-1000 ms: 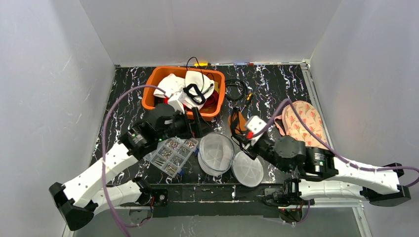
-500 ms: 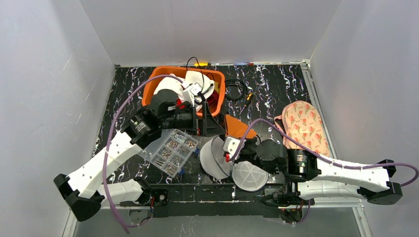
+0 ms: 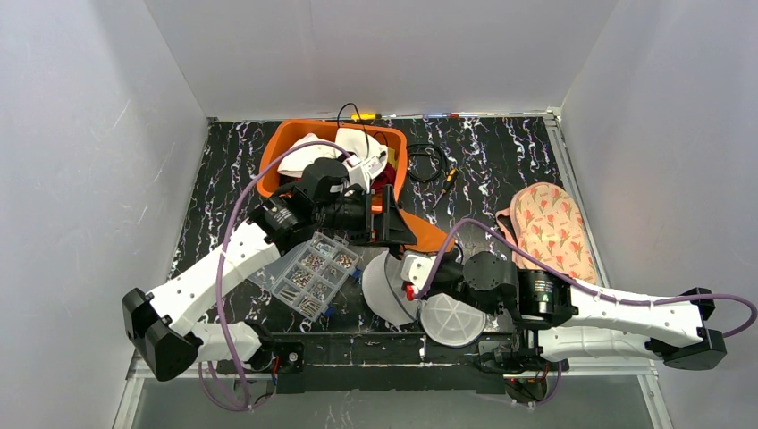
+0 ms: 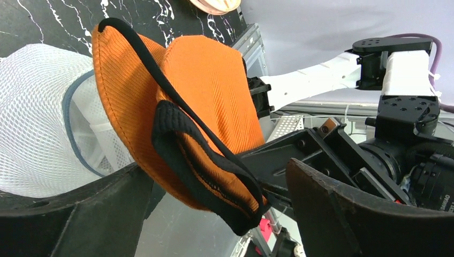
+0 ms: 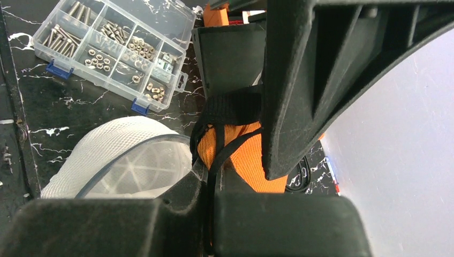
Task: Unzip the laundry bag and remove the bra
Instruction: Pick up the bra from the laundry bag, then place the bra in the bin.
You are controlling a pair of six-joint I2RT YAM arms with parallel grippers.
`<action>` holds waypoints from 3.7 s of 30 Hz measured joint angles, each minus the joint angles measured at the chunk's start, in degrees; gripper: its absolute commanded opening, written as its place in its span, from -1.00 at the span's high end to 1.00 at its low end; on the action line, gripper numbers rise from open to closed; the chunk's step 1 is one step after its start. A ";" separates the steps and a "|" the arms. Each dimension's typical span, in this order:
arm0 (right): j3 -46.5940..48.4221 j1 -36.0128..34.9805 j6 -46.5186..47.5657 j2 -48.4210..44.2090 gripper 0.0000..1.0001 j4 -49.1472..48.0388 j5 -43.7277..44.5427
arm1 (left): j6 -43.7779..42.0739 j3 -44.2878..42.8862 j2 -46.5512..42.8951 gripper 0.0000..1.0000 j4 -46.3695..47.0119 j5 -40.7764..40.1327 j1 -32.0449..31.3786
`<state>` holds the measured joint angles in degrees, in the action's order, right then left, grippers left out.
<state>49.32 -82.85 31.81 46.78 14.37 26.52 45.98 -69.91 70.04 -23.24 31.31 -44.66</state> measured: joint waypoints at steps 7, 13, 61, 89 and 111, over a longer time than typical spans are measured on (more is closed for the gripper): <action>0.00 0.00 0.66 0.31 0.97 -0.35 0.07 | 2.64 0.28 1.57 -0.34 0.70 0.50 0.11; 0.00 0.00 1.42 0.85 0.97 -0.85 0.07 | 4.07 1.29 2.58 0.23 1.86 0.70 0.42; 4.55 48.96 -53.90 8.70 -0.97 6.47 -6.45 | -5.57 4.90 -12.76 1.00 0.55 -29.03 34.53; -20.35 48.70 -58.95 -21.73 -0.97 1.57 -20.35 | -5.68 -5.88 26.93 1.00 36.63 6.84 40.13; -20.35 48.70 -57.88 -18.73 -0.97 0.44 -20.31 | -6.62 -8.44 40.28 0.02 32.92 2.43 36.46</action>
<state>28.97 -34.15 -26.06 28.05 14.81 6.22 39.35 -78.35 110.32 9.67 33.74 -8.21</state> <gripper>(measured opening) 0.985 0.363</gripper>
